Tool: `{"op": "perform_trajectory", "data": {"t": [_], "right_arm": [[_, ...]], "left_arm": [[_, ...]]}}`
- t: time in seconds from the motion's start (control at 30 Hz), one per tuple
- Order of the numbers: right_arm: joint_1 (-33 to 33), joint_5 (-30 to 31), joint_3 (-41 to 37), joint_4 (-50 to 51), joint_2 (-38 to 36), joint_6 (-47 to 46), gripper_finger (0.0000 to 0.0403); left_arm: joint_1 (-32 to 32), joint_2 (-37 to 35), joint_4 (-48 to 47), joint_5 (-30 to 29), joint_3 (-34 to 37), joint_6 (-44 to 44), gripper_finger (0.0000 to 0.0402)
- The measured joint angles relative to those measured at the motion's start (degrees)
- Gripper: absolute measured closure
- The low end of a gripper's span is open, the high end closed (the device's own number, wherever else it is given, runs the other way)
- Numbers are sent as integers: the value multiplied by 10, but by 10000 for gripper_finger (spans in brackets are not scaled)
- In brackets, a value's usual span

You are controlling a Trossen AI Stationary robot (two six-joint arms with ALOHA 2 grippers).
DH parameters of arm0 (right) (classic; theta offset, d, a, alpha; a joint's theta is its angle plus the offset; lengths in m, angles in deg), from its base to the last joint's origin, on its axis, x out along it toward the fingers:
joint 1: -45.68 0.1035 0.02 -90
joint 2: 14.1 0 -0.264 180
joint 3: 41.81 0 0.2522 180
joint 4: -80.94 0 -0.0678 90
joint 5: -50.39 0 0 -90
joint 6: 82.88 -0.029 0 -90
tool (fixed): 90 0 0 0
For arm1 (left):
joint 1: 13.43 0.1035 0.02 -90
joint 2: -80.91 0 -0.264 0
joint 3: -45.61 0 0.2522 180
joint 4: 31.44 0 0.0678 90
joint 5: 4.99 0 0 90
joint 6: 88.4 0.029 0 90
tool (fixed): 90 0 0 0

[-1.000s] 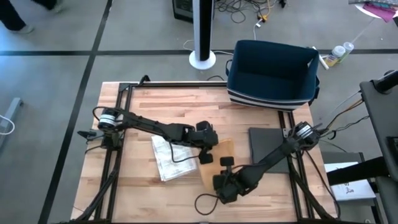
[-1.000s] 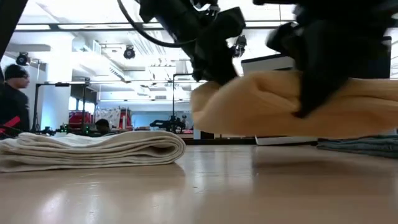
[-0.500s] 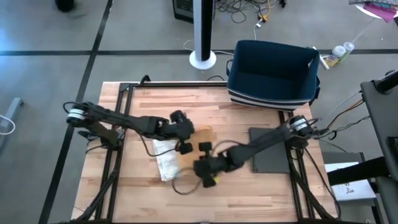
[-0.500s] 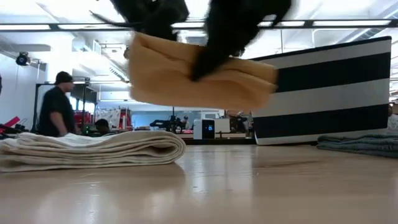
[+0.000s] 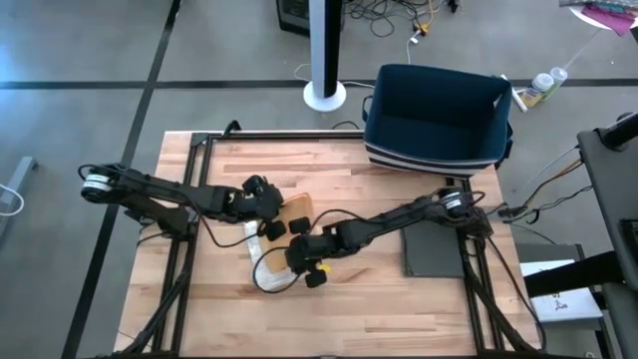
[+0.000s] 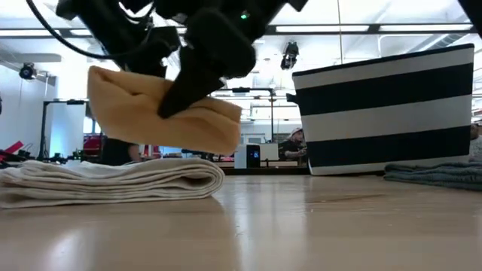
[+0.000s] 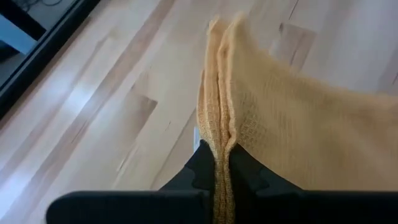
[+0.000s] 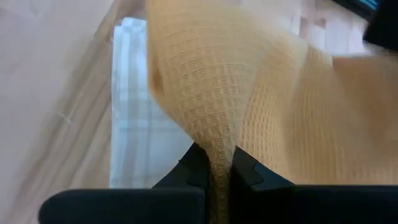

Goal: Fold towel
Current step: Stack the yellow towel on the white towel

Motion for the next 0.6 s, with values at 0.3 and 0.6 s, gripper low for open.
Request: {"op": "perform_trajectory", "data": {"t": [0.3, 0.6], "right_arm": [[-1, -11, 98, 79, 70, 14, 390], [0, -37, 135, 87, 97, 16, 390]], "left_arm": [[0, -6, -28, 3, 15, -23, 392], [-3, -9, -64, 22, 15, -32, 391]]}}
